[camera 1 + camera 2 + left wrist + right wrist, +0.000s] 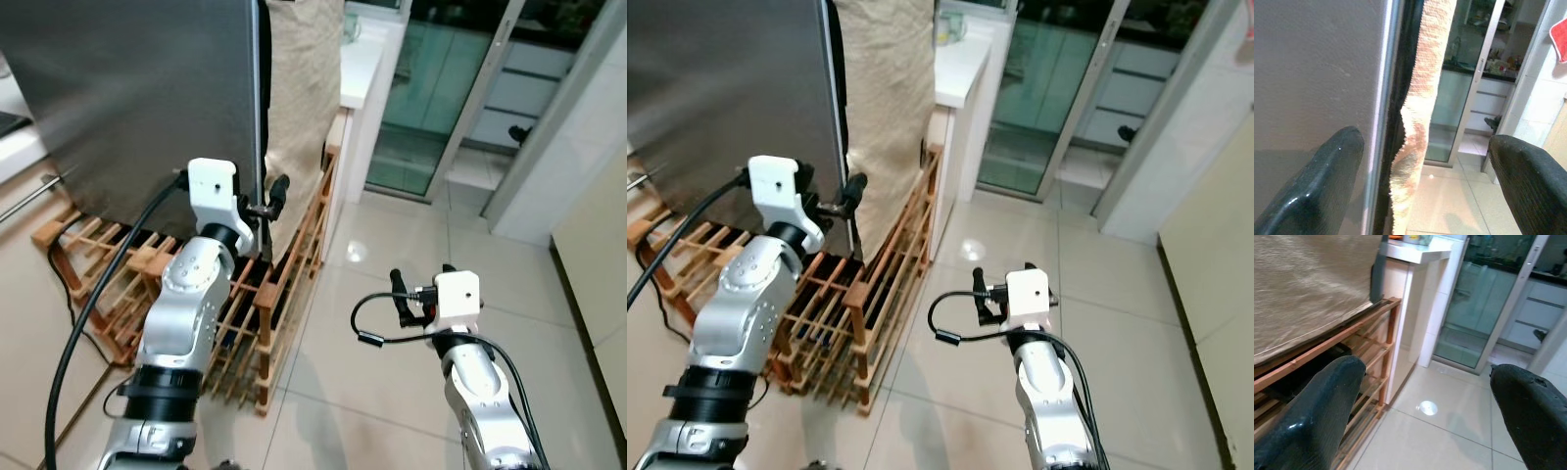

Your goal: Restocking fridge

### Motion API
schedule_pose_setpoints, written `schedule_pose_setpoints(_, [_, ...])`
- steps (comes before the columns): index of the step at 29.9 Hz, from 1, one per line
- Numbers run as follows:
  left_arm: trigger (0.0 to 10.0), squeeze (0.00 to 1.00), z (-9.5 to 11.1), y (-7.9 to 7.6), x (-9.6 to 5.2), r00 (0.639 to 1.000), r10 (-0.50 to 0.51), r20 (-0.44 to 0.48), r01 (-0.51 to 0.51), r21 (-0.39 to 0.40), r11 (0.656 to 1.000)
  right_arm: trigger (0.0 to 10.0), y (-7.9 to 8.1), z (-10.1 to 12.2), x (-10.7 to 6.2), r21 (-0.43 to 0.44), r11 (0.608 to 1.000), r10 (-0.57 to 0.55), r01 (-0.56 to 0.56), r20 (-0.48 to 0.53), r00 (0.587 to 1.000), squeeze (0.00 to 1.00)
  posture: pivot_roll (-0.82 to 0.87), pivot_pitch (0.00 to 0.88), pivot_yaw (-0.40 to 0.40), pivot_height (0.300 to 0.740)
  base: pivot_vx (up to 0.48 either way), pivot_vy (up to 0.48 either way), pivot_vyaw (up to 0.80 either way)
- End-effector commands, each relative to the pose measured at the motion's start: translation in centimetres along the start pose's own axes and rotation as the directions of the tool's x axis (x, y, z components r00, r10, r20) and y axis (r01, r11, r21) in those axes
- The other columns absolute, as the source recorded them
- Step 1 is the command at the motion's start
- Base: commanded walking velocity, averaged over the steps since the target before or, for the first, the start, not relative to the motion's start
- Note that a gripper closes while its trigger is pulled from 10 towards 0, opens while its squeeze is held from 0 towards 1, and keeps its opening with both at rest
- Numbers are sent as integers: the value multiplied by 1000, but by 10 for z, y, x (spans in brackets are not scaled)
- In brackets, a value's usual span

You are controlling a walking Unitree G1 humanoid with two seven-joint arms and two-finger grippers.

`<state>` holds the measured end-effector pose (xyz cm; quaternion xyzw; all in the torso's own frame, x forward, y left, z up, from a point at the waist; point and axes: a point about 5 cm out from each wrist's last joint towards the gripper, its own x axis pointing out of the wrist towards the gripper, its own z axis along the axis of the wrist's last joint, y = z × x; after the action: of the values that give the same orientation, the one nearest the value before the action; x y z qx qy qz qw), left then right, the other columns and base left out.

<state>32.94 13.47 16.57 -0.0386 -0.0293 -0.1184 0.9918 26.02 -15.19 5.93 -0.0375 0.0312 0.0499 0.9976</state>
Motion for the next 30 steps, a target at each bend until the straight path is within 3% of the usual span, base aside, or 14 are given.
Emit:
schedule_pose_setpoints(1, [10000, 0, 3, 2, 3, 1000, 11, 7, -11, 2, 1000, 10000, -5, 1, 1, -13, 1000, -12, 12, 7, 1000, 0, -98, 0, -50, 740, 0, 0, 0])
schedule_pose_setpoints(15, [10000, 0, 11, -17, 33, 999, -36, 33, 35, 24, 999, 10000, -4, 0, 1, -25, 1000, 5, -5, 7, 1000, 0, -108, 0, -58, 740, 0, 0, 0])
schedule_pose_setpoints(24, [10000, 0, 23, -13, 51, 999, -2, 53, -1, 50, 999, 10000, -2, -2, -1, -25, 1000, 11, -11, 2, 1000, 0, -118, 0, -57, 740, 0, 0, 0])
schedule_pose_setpoints(30, [10000, 0, 27, -4, 52, 997, 41, 72, -41, 9, 999, 10000, -3, -3, -2, -26, 1000, 8, -8, 0, 1000, 0, -122, 0, -57, 740, 0, 0, 0])
